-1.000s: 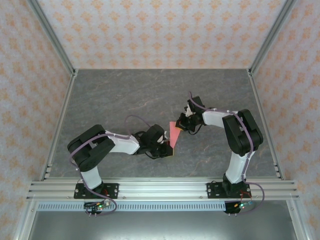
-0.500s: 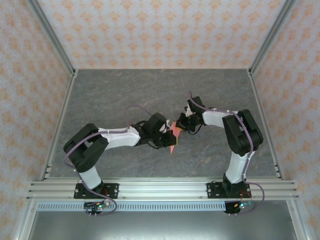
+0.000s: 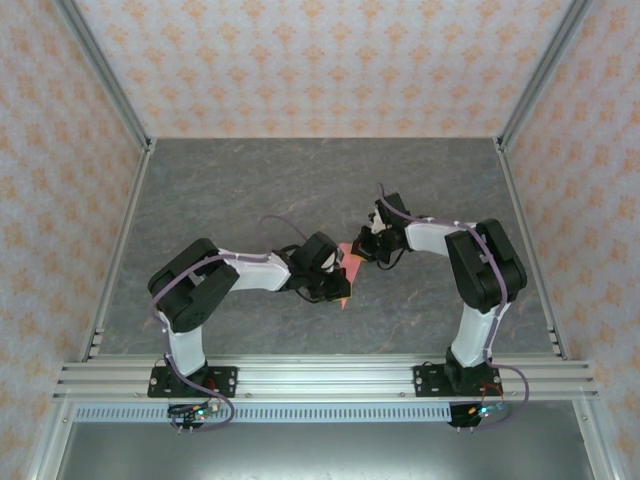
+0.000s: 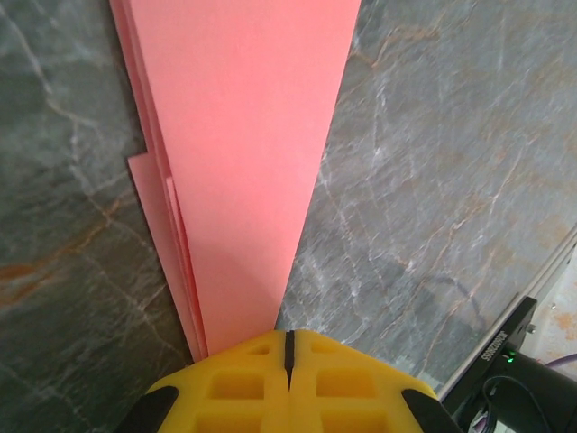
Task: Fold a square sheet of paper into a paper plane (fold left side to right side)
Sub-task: Fold the wing for the fifth time at the center of the table.
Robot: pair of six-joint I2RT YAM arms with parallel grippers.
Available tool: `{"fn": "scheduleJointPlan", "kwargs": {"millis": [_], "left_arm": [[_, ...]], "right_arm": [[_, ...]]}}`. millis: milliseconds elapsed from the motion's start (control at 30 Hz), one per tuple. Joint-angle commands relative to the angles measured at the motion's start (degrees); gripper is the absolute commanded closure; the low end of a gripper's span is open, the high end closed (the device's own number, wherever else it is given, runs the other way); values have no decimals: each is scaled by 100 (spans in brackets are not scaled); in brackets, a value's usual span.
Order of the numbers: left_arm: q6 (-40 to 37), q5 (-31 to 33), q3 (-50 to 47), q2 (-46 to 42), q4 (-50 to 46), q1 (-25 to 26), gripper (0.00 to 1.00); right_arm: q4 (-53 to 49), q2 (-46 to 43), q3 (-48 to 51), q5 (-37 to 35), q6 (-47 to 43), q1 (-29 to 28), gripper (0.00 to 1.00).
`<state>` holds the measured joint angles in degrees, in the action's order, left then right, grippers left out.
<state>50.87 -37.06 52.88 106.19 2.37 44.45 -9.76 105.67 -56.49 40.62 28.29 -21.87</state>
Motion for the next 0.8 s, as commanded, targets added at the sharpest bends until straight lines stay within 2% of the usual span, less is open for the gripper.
{"fn": "scheduleJointPlan", "kwargs": {"millis": [0,200,367,567,767], "left_arm": [[-121,211,-92,151,-382,93,100],[-99,370,-212,169,-426,117,100],[-97,401,-237,147,-395,140,100],[-112,419,-220,135,-403,151,100],[-73,436,-286,103,-395,153,100]], "right_arm": [[-122,-347,173,-428,-68,-7,100],[-269,-1129,534,-539,-111,-19,100],[-58,-1440,944,-358,38,-288,100],[409,-1280,1085,-315,394,-701,100],[450,-796,993,-437,288,-732,100]]}}
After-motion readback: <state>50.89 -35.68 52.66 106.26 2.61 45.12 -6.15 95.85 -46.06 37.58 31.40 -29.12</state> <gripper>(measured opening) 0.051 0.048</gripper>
